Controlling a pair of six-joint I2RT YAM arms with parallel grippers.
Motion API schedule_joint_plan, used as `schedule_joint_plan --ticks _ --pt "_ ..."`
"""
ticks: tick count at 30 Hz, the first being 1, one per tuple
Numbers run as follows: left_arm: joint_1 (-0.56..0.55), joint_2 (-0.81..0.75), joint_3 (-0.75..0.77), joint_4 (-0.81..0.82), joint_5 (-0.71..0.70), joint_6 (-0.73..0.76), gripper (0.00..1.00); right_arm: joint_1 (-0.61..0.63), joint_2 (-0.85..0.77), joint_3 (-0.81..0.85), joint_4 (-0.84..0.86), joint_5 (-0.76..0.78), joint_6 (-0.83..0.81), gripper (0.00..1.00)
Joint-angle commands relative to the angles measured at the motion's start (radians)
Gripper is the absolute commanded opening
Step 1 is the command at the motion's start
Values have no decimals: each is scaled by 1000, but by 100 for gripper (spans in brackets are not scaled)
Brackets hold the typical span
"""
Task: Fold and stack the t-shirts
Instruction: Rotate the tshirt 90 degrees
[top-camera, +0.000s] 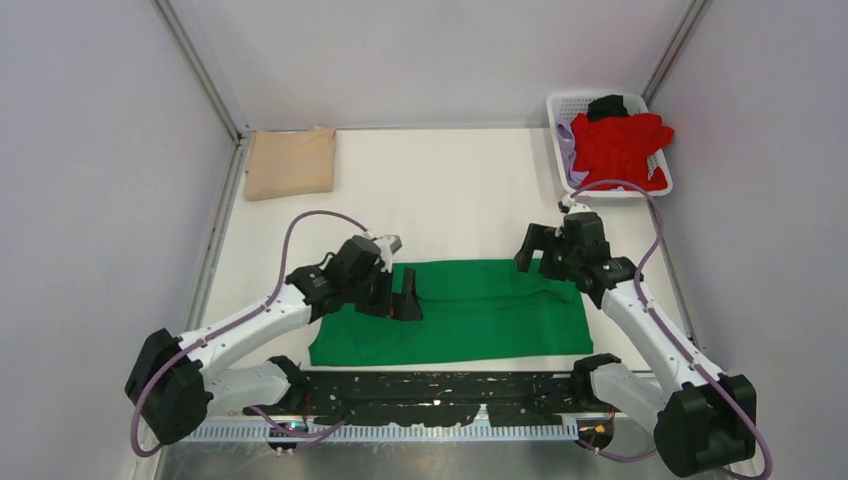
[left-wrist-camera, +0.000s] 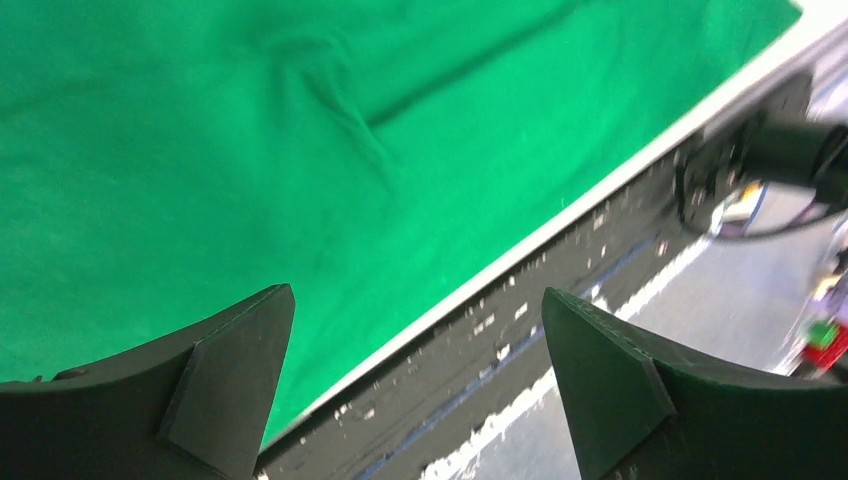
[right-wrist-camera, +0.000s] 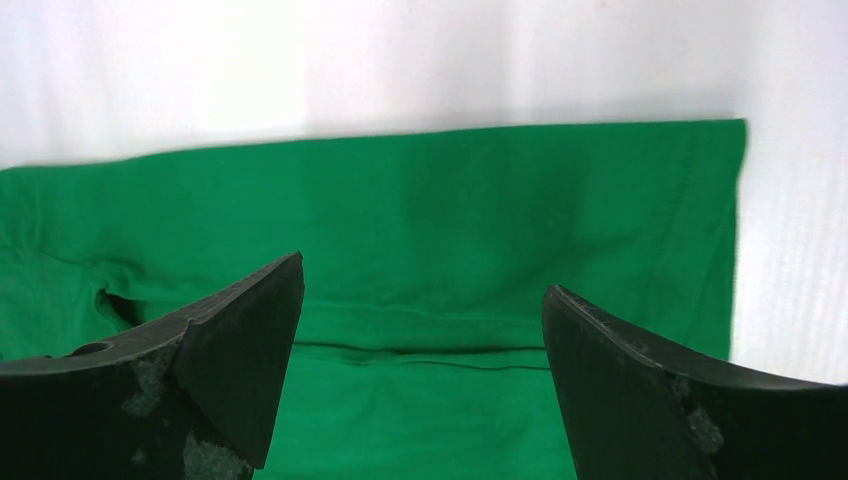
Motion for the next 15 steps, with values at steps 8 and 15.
schedule_joint_plan --ticks 8,15 --pt "234 309 -6 174 103 -127 99 4 213 -38 43 -56 52 96" --pt "371 552 178 171 127 -143 99 6 265 -55 29 -91 37 95"
